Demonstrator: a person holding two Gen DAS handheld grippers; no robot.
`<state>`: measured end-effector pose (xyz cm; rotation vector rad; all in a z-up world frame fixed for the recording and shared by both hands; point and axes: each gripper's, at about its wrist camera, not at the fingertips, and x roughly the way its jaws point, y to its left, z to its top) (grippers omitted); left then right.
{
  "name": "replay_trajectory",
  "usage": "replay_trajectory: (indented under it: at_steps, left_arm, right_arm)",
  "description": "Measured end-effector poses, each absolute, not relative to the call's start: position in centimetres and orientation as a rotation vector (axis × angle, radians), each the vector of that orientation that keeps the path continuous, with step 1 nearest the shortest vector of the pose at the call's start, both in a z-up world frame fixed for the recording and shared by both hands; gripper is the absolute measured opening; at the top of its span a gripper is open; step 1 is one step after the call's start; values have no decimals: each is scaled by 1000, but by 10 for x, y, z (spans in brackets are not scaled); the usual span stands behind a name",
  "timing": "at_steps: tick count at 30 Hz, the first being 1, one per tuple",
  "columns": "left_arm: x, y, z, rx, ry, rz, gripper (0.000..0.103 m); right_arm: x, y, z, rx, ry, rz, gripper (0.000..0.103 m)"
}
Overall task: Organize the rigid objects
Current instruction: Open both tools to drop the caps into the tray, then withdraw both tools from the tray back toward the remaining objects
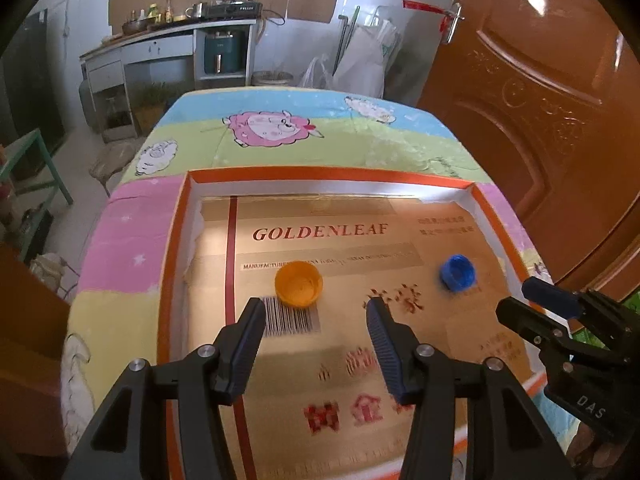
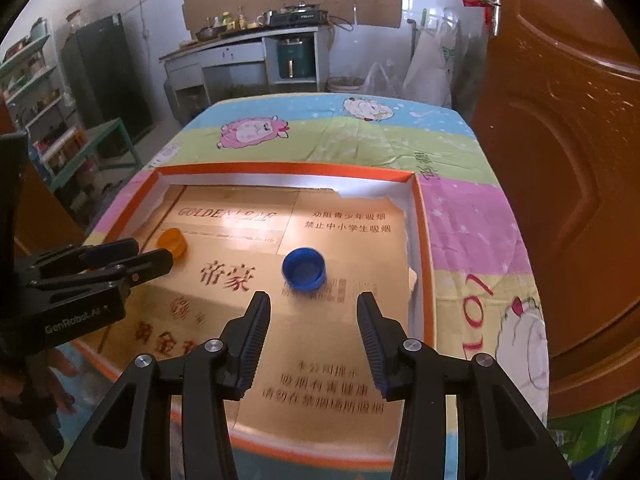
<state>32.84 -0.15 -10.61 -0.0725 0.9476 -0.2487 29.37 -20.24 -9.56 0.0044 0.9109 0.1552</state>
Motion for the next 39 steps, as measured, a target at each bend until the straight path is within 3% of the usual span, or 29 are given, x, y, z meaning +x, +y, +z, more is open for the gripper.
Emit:
replay_trajectory:
  at_steps: [18,22,26,39]
  left_arm:
    - [230,11,-61,-143,818,-328,53]
    - [210,19,-52,-130,788,-310,64]
    - [189,24,-45,-90,733,-285,66]
    - [130,31,-65,-66,747,-293,66]
  right_arm:
    - [202,-193,-61,22,853,153,47]
    - [185,-191,-57,17,841,150,47]
    - [166,-187,-53,11,832,154,47]
    - [108,-176,-65,32,816,182,47]
